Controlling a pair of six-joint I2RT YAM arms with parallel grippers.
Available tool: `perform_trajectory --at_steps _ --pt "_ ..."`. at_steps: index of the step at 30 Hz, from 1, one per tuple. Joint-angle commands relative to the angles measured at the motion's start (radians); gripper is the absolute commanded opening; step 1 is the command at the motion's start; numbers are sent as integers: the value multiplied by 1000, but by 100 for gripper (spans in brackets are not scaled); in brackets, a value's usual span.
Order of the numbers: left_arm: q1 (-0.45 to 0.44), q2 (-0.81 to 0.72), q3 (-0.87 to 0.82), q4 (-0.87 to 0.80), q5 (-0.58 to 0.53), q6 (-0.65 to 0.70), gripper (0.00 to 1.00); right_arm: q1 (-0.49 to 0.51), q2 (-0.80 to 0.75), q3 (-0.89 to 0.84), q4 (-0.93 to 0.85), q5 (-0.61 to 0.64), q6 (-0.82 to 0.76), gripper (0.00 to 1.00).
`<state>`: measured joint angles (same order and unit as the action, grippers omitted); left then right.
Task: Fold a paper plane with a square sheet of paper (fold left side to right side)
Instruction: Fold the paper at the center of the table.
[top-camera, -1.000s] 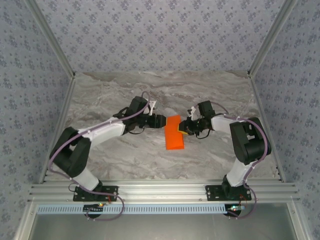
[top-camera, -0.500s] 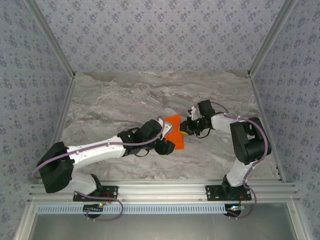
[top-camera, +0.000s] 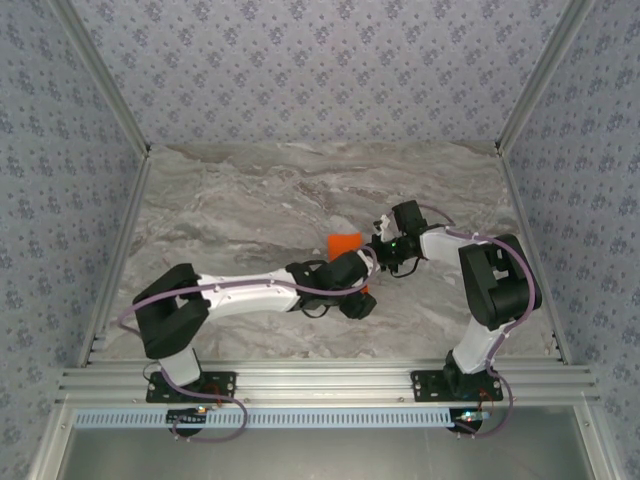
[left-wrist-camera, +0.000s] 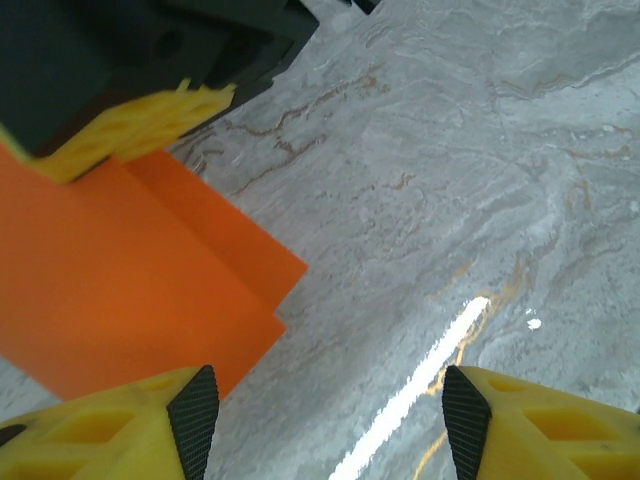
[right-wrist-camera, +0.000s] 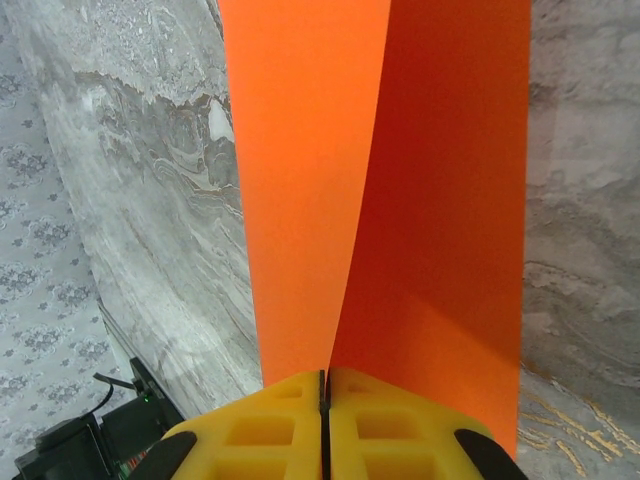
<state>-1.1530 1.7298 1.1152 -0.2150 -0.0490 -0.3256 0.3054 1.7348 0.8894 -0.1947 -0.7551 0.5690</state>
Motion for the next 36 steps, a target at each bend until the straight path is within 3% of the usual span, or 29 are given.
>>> perform_trajectory --at_steps 1,11,18,32,36 --pt "-14 44 65 -62 -80 19 64 6 -3 31 -33 2 15 7" --pt "-20 116 135 -143 -191 35 62 6 1 34 -33 -6 18 7" --pt "-39 167 190 -185 -222 62 54 6 1 33 -33 -9 18 6" --pt "-39 123 157 -142 -240 57 15 5 5 41 -71 13 -8 7" --pt "-39 103 136 -115 -234 50 8 6 5 46 -85 20 -18 7"
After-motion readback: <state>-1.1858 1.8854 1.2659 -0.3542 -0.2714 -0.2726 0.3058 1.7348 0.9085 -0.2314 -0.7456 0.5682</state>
